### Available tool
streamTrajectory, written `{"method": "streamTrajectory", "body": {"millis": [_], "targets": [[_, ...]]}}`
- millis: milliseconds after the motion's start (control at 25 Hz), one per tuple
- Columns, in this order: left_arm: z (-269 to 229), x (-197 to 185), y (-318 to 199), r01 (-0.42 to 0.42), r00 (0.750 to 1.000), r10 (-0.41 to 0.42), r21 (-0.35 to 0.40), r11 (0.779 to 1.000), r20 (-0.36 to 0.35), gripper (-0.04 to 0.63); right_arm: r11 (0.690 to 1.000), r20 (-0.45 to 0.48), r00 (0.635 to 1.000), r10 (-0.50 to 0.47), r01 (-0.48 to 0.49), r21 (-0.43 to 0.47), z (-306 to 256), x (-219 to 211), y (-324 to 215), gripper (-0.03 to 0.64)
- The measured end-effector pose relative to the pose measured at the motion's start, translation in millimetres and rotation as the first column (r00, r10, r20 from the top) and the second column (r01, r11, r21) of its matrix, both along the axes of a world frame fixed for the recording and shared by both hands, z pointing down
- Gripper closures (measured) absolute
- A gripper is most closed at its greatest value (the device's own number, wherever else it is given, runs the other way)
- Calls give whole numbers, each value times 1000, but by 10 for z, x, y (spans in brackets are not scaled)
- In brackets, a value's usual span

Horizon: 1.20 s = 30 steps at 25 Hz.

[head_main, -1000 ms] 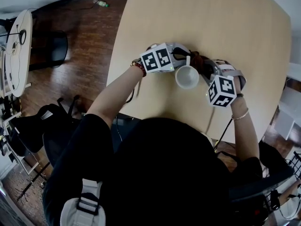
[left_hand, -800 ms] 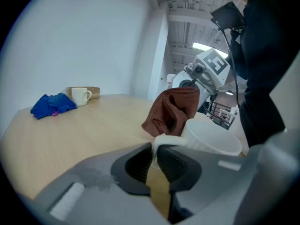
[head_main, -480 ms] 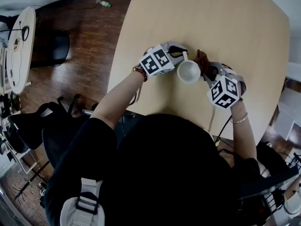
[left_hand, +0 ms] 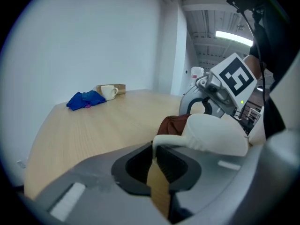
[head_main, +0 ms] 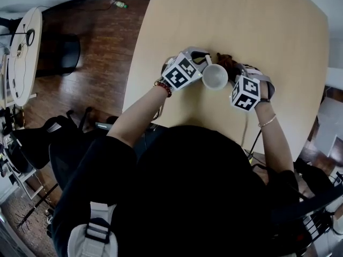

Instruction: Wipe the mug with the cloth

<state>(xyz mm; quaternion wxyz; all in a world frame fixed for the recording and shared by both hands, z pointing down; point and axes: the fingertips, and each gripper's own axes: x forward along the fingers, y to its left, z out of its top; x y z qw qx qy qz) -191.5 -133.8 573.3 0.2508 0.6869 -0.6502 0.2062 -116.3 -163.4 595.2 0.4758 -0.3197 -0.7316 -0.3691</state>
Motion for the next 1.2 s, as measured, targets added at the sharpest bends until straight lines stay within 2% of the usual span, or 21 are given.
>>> {"method": "streamTrajectory", "body": {"millis": [120,240,400,560,680,800,1040,1200], "targets": [[-10,-16,83,56,998,-56,-26,998,-11,563,991,11,995,95,-94,-91,-182,45,-14,535],[3,-9,219,92,996,-93,-66,994,-17,563,966,13,982,188,-182,-185,-391,151,-2,535],[35,25,342,130,991,-133,-93,987,-19,563,912,-23,950,310,-304,-274,-535,355,17,535],[20,78,464,156,988,-157,-101,983,-5,563,862,-74,924,375,-377,-338,-514,483,194,535],[20,119,565,155,988,-155,-105,982,14,560,837,-84,902,423,-425,-345,-448,458,280,535],[8,129,660,192,981,-192,-98,976,12,560,821,-78,883,463,-461,-337,-397,387,304,535],[23,199,833,249,968,-250,-96,964,-1,555,826,-63,867,494,-491,-276,-164,251,299,535],[23,293,994,245,969,-246,-118,962,6,551,851,-68,874,481,-484,-206,-8,211,346,535]]}}
